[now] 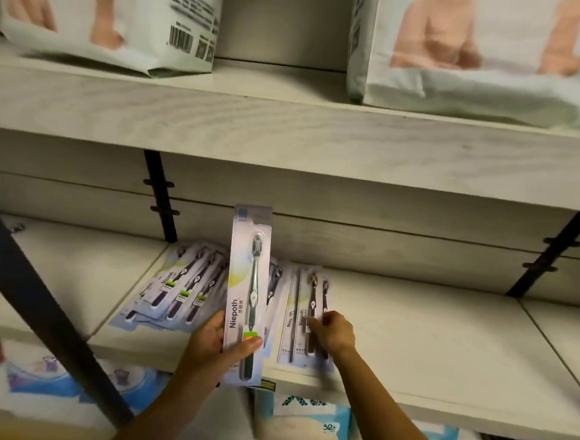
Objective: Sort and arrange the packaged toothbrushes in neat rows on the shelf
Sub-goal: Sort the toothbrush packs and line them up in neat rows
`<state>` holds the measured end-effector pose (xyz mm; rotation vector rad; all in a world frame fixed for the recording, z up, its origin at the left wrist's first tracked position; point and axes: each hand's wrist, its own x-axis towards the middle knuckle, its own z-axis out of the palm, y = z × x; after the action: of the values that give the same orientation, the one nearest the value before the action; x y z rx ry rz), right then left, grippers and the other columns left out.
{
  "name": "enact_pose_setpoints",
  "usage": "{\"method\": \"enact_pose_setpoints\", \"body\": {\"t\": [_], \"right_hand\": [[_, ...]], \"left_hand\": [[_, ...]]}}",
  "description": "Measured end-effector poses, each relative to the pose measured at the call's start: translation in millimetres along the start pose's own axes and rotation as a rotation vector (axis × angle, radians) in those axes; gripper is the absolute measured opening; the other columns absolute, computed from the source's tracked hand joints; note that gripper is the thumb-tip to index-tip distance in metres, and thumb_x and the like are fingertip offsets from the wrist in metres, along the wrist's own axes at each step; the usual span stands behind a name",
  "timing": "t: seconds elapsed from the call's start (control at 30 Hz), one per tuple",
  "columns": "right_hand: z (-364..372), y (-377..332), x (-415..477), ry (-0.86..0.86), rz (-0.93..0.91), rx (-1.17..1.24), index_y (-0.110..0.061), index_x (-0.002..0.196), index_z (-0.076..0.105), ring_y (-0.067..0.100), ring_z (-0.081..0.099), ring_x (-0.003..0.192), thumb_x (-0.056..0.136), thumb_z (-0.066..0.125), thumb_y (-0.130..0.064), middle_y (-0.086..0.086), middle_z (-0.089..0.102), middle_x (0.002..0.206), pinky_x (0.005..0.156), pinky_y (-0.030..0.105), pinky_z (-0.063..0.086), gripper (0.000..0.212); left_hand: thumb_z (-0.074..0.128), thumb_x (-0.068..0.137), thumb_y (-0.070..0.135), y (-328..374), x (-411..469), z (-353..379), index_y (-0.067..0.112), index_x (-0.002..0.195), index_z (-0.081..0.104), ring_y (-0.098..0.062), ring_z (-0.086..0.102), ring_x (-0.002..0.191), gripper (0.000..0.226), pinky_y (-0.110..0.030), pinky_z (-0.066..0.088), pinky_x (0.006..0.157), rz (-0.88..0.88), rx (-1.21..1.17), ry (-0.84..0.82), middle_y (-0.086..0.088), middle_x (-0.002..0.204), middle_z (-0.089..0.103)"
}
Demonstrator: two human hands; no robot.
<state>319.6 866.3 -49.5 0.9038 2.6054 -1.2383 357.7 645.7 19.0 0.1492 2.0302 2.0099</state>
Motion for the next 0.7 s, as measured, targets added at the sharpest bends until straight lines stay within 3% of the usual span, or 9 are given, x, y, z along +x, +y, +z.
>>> {"method": "enact_pose_setpoints", "body": {"t": [0.13,0.23,0.3,0.37,0.47,0.57,0.7], "right_hand": [[-1,-2,-4,0.059,-0.049,-0.063,-0.012,0.117,0.058,0.030,0.059,0.104,0.094,0.049,-0.037,0.010,0.051,0.125,0.096,0.038,0.046,0.035],[-10,-7,-30,0.127,-0.201,0.196,-0.016,0.122,0.056,0.024,0.057,0.109,0.097,0.045,-0.036,0.006,0.047,0.130,0.096,0.036,0.047,0.035],[-22,-14,-60,-0.006,-0.322,0.468,-0.021,0.114,0.061,0.012,0.059,0.101,0.095,0.048,-0.034,0.001,0.060,0.118,0.084,0.023,0.050,0.026],[-33,-18,-86,-0.160,-0.435,0.565,-0.024,0.106,0.064,0.001,0.062,0.086,0.094,0.051,-0.029,-0.009,0.067,0.100,0.070,0.015,0.049,0.019],[-37,-11,-98,-0.144,-0.475,0.601,-0.020,0.110,0.062,0.004,0.068,0.080,0.088,0.061,-0.022,-0.010,0.070,0.094,0.064,0.015,0.051,0.021],[-40,2,-94,-0.052,-0.428,0.610,-0.020,0.109,0.062,0.009,0.069,0.083,0.087,0.064,-0.019,-0.005,0.071,0.094,0.070,0.019,0.055,0.023],[-64,24,-74,0.053,-0.366,0.564,-0.019,0.108,0.064,0.009,0.065,0.072,0.087,0.064,-0.019,-0.003,0.067,0.080,0.062,0.015,0.050,0.021]], "left_hand": [[0.066,0.077,-0.006,-3,2,11,0.015,0.101,0.062,-0.012,0.070,0.087,0.032,-0.019,0.055,0.066,-0.026,-0.059,-0.040,0.004,0.093,0.074],[0.068,0.076,-0.005,-7,9,19,0.016,0.103,0.062,-0.013,0.070,0.090,0.035,-0.021,0.056,0.069,-0.044,-0.069,-0.075,0.002,0.096,0.074],[0.069,0.075,-0.004,-9,14,28,0.017,0.104,0.062,-0.014,0.070,0.090,0.037,-0.022,0.055,0.070,-0.047,-0.052,-0.095,0.001,0.097,0.074],[0.071,0.074,-0.004,-12,20,39,0.016,0.107,0.062,-0.017,0.069,0.093,0.039,-0.030,0.056,0.077,-0.049,-0.044,-0.112,-0.002,0.099,0.073],[0.072,0.074,-0.002,-17,26,56,0.021,0.109,0.061,-0.018,0.067,0.099,0.044,-0.040,0.054,0.087,-0.059,-0.026,-0.158,-0.002,0.103,0.072],[0.070,0.074,-0.004,-21,27,75,0.019,0.112,0.060,-0.015,0.069,0.095,0.045,-0.031,0.055,0.080,-0.059,-0.024,-0.232,-0.001,0.101,0.073],[0.068,0.078,0.000,-13,30,88,0.010,0.092,0.060,-0.009,0.069,0.077,0.019,-0.017,0.052,0.064,-0.017,0.052,-0.237,-0.004,0.089,0.069]]}}
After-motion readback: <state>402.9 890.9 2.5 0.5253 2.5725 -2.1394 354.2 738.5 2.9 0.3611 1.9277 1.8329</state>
